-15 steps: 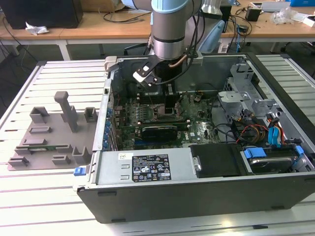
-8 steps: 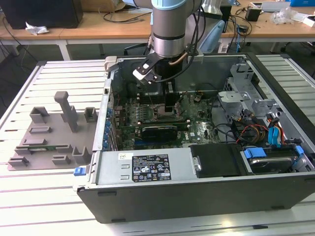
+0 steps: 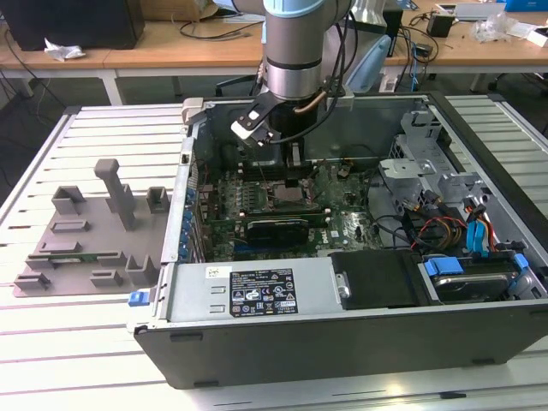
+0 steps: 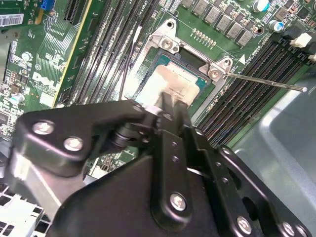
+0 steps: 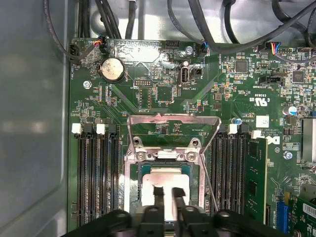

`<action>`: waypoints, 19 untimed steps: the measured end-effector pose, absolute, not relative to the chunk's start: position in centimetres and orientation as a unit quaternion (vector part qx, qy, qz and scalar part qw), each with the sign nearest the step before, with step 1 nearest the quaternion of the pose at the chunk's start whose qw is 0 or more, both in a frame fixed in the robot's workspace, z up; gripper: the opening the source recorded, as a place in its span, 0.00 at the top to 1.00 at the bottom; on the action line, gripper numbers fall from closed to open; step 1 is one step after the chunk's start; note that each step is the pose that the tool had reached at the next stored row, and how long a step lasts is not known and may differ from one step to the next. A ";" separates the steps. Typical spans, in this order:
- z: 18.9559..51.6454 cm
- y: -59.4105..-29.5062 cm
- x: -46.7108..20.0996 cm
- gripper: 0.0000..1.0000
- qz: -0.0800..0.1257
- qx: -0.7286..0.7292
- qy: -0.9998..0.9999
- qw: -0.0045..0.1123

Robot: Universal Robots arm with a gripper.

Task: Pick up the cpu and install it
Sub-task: 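Place the cpu into insertion slot, then close the cpu cover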

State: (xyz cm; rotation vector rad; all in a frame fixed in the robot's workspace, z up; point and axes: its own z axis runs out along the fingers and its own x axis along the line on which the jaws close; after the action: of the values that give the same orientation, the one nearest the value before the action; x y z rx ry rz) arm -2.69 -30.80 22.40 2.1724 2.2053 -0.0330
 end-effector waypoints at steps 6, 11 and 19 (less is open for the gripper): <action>22.4 -30.8 -2.7 0.89 -0.011 0.702 0.712 0.023; 22.4 -30.8 -2.7 0.89 -0.011 0.702 0.712 0.023; 22.4 -30.8 -2.7 0.89 -0.011 0.702 0.712 0.023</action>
State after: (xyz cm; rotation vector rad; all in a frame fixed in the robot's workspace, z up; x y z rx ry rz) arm -2.69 -30.80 22.40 2.1718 2.2046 -0.0344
